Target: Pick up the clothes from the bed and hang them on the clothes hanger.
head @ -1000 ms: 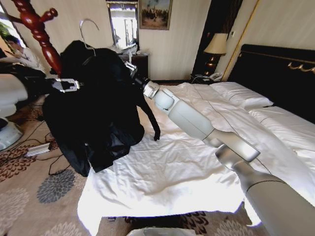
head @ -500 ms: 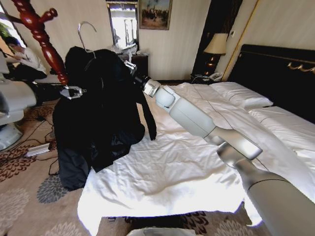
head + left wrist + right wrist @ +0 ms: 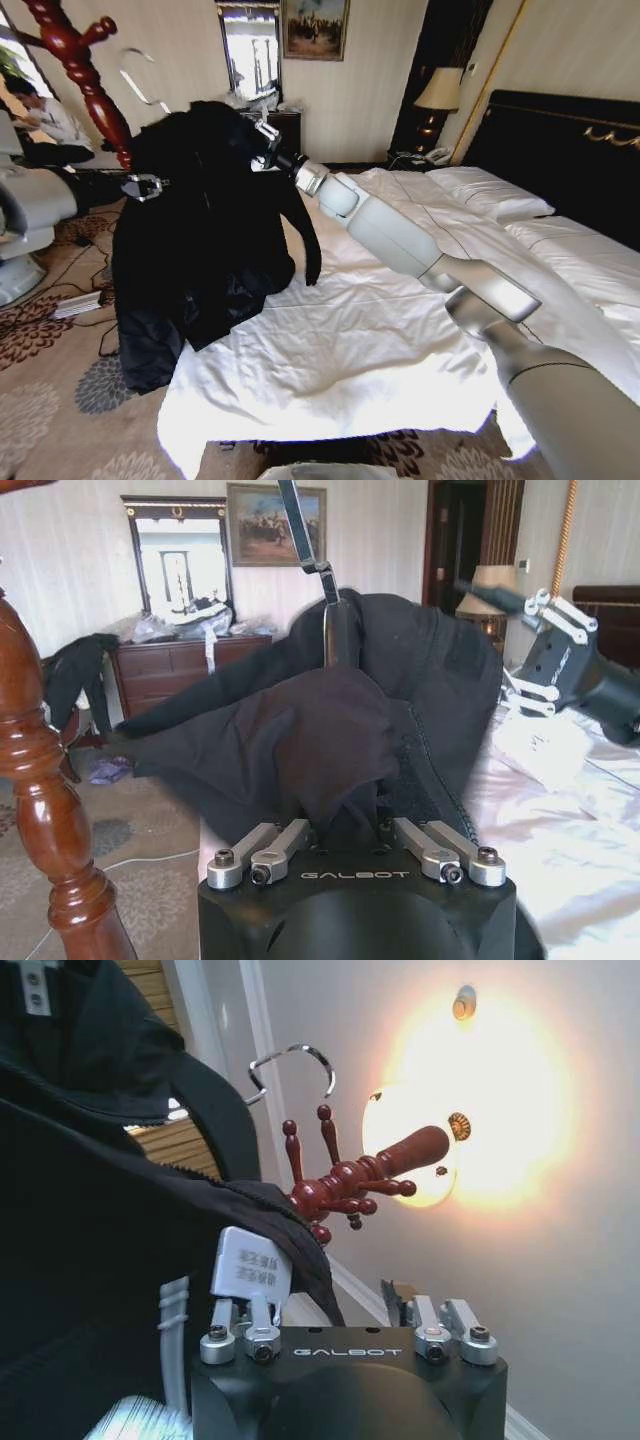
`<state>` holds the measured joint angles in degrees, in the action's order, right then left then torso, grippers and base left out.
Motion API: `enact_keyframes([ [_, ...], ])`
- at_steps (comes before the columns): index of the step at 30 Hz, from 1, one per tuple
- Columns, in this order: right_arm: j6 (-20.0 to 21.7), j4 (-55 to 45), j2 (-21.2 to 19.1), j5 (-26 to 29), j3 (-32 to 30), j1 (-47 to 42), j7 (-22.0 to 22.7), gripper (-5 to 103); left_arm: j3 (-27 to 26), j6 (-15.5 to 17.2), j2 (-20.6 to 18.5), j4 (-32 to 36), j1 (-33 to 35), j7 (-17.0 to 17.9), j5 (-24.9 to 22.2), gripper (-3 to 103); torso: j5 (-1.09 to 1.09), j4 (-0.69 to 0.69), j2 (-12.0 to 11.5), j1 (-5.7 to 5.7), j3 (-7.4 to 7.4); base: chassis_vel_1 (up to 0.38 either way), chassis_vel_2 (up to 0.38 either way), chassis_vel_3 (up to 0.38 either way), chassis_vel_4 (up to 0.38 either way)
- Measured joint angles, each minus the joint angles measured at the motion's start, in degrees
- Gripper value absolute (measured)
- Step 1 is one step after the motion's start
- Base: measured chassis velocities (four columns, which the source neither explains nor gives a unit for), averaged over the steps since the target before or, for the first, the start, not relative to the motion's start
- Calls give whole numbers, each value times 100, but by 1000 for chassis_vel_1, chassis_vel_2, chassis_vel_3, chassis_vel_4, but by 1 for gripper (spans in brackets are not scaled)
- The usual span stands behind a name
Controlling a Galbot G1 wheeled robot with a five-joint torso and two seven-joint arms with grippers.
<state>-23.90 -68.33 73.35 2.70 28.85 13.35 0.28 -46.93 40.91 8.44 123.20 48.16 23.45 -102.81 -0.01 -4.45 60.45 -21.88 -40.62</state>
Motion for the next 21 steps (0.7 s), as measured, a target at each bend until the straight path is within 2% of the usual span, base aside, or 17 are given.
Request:
enact_keyframes([
  [1,0,0,0,0,0,0,0,53,0,0,0,0,0,0,0,18,0,0,0,0,0,0,0,0,0],
  [5,20,-98,-146,-5,-148,-111,40,75,25,-38,-29,-88,20,-1,96,18,1,-1,0,0,0,0,0,0,0],
  [6,20,-98,-146,-5,-148,-111,40,75,25,-38,-29,-88,20,-1,96,18,1,-1,0,0,0,0,0,0,0],
  [9,25,-188,-266,-26,-265,-294,55,91,41,-68,-71,-221,39,-44,235,18,1,-1,0,0,0,0,0,0,0],
  [11,29,-213,-307,-23,-326,-365,59,91,40,-82,-104,-302,25,-50,255,18,0,-1,0,0,0,0,0,0,0],
  [12,48,-257,-355,11,-391,-454,69,96,26,-96,-157,-394,2,-69,268,18,-1,-1,0,0,0,0,0,0,0],
  [17,333,-592,-741,530,-597,-898,207,100,-44,-154,-400,-779,-98,-143,292,18,1,0,0,0,0,0,0,0,0],
  [21,762,-1106,-1327,1278,-1019,-1479,483,100,-67,-185,-623,-1292,-173,-376,368,18,4,-4,0,0,0,0,0,0,0],
])
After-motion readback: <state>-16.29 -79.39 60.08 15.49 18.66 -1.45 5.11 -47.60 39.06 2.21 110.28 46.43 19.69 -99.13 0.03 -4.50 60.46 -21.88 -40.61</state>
